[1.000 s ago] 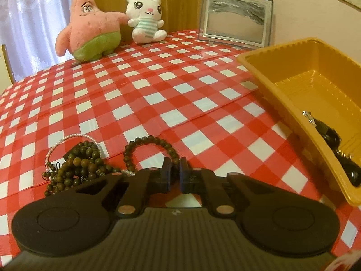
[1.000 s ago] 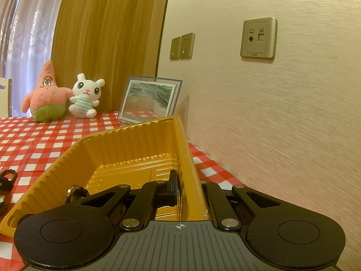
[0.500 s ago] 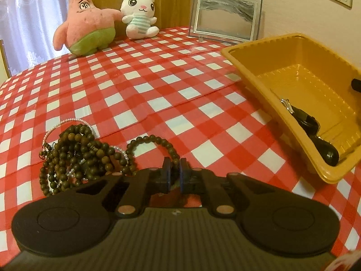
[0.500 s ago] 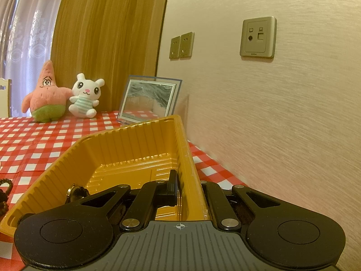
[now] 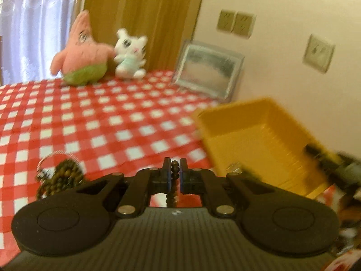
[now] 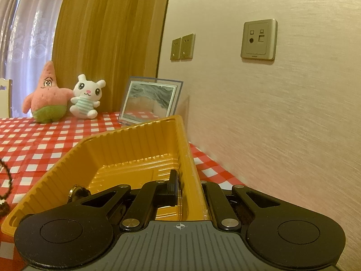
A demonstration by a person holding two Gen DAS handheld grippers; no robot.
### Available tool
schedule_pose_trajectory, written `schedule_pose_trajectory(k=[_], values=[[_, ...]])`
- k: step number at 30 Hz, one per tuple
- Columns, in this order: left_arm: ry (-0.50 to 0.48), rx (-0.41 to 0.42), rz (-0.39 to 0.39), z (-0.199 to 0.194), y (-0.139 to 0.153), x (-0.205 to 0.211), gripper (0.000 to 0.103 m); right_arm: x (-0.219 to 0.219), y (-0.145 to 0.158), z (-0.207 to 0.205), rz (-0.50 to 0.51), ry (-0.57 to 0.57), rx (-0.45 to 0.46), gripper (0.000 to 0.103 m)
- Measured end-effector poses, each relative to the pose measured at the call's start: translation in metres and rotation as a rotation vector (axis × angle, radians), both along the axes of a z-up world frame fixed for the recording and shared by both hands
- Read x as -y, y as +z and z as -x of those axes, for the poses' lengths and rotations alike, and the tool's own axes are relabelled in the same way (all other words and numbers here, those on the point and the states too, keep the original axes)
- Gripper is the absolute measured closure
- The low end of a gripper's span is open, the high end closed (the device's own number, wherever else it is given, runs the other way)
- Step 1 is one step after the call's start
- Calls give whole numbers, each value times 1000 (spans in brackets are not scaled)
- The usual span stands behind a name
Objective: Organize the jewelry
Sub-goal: 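Carry the bead bracelet into the orange tray and release it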
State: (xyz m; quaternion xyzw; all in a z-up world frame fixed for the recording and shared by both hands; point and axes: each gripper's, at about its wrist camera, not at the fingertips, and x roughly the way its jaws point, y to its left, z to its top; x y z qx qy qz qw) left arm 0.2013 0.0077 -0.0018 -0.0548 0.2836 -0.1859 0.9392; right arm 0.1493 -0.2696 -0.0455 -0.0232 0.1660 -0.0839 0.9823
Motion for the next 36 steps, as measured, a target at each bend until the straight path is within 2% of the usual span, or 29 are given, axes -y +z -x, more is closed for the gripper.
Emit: schedule_pose_trajectory(k=[5, 13, 21, 29, 33, 36], values=[[-92, 20, 113, 8, 22, 25, 97, -1, 1, 1, -1, 0, 2, 98], [-226, -38, 165, 3, 14, 88, 97, -3, 3, 3, -4, 5, 7, 98], [-265, -124, 156, -15, -13, 122, 97, -4, 4, 4, -7, 8, 8, 98], [-202, -111, 166, -7, -9, 103, 91, -2, 3, 4, -12, 7, 4, 98], [-123, -91, 165, 4, -4, 78, 90, -1, 3, 2, -11, 4, -1, 98], [-53, -69, 135, 17, -2, 57, 87, -2, 2, 2, -7, 3, -2, 98]])
